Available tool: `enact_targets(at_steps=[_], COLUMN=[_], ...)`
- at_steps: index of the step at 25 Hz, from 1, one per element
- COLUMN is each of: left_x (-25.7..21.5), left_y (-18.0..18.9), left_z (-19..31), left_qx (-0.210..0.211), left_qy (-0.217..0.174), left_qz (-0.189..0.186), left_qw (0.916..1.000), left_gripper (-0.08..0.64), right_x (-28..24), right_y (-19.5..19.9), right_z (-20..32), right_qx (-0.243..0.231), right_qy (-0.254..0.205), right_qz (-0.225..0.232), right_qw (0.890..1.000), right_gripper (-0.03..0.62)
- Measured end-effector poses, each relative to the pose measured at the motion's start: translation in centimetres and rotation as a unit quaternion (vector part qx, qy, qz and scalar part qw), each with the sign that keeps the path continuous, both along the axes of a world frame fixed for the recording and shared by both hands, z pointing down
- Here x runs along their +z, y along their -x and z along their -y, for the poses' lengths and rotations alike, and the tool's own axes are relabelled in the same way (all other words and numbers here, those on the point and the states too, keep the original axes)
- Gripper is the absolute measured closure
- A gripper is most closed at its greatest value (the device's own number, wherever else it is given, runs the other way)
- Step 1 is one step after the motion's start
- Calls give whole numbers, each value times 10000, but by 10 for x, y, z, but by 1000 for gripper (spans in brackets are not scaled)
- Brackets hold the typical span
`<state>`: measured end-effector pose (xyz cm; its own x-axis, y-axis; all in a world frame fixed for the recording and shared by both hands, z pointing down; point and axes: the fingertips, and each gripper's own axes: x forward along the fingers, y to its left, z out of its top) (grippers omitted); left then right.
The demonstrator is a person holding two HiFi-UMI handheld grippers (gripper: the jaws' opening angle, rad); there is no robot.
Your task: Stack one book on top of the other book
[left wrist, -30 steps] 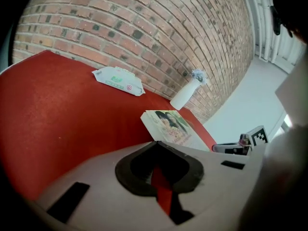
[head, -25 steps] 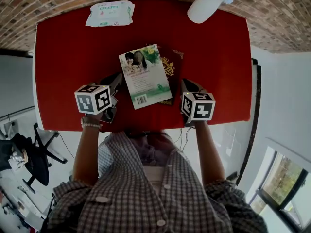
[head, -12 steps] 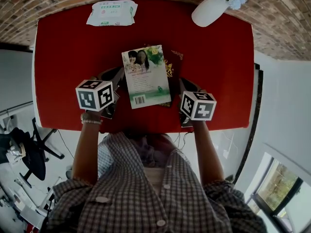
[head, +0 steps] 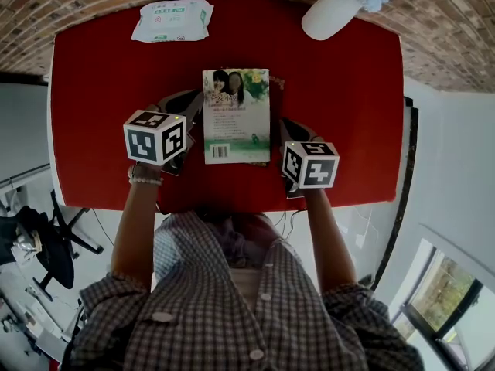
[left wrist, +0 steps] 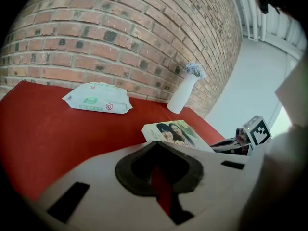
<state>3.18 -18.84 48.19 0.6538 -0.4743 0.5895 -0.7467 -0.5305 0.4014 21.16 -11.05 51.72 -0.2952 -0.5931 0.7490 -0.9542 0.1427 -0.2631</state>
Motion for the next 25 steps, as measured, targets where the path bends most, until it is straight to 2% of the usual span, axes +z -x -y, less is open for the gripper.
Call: enact_targets(at_steps=[8,14,19,25], left_x=[-2,-6,-22,-60], left_y=[-21,-14,-5,-4], left_z=[7,4,-11,-37], left_qx=[192,154,50,-3], left_qy=[-121,-256,-428,-778], left_qz=[-31,91,-39,-400], left_qw=[9997,9995,9991,9962], left_gripper=[552,552,552,552], right_x=[0,-9,-36,-77], right_y=[0,-12,-16,-6], right_z=[0,-3,-11,-26], right_qx=[35,94,180,53], right_qy=[-71,-372,-776,-1293], right_qz=[-89,-515,-384,-148], right_qw=[9999,9979,9961,9915], right_gripper=[586,586,586,586])
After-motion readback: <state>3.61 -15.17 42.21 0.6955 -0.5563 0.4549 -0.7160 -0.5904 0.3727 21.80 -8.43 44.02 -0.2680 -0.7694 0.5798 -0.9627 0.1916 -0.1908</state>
